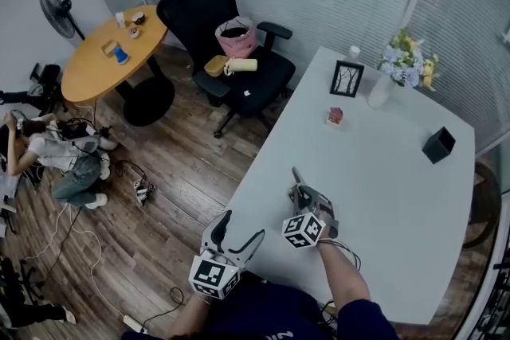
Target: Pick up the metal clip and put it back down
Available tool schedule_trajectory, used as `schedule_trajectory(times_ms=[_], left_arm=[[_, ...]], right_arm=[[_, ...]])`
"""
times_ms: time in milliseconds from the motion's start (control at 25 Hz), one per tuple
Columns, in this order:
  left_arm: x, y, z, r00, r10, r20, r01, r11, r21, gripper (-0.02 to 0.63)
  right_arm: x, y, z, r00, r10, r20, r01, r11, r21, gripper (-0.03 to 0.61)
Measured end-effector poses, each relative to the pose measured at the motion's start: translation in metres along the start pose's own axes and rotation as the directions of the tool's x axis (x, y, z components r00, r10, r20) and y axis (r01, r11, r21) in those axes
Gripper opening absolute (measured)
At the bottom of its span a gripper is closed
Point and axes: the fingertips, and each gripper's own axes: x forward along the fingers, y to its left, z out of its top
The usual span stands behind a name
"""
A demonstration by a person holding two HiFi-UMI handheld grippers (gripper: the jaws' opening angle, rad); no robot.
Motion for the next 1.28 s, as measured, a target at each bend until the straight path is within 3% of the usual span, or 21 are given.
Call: schedule_trajectory(times_ms=[440,520,680,840,920,1040,1280], left_arm=[[-0.006,0.007,-0.003,0.999,0.03,-0.011,-0.03,1.0,0.004,0.379],[-0.007,0.007,-0.003,0.999,0.032,-0.009,-0.032,0.999,0.006,0.379],[-0.008,0.008,-0.002,0.999,0.031,-0.011,-0.031,0.999,0.007,0.379],[-0.007,0.008,-0.004,1.0,0.026,-0.008,-0.026,1.0,0.002,0.379],[-0.008,0.008,-0.005,1.0,0.019,-0.008,-0.019,1.0,-0.001,0.379],[-0.006,0.007,-0.005,1.0,0.004,-0.003,-0.004,1.0,-0.004,0.378],[0.002,-0.005,-0.002,0.998,-0.062,0.022,0.062,0.998,-0.001,0.379]], right_arm=[[0.004,0.019,-0.004,1.0,0.029,0.009,-0.028,0.995,-0.097,0.08],[0.005,0.027,-0.005,0.998,0.063,0.0,-0.063,0.996,-0.065,0.138],[0.001,0.035,-0.001,0.989,0.145,0.013,-0.145,0.988,0.044,0.314],[-0.011,0.04,0.008,0.98,0.196,0.037,-0.198,0.978,0.07,0.426],[-0.021,0.039,0.016,0.978,0.196,0.066,-0.202,0.976,0.083,0.425],[-0.041,0.028,0.03,0.975,0.178,0.134,-0.2,0.963,0.18,0.422],[-0.102,-0.006,0.052,0.96,0.045,0.277,-0.148,0.921,0.361,0.403]])
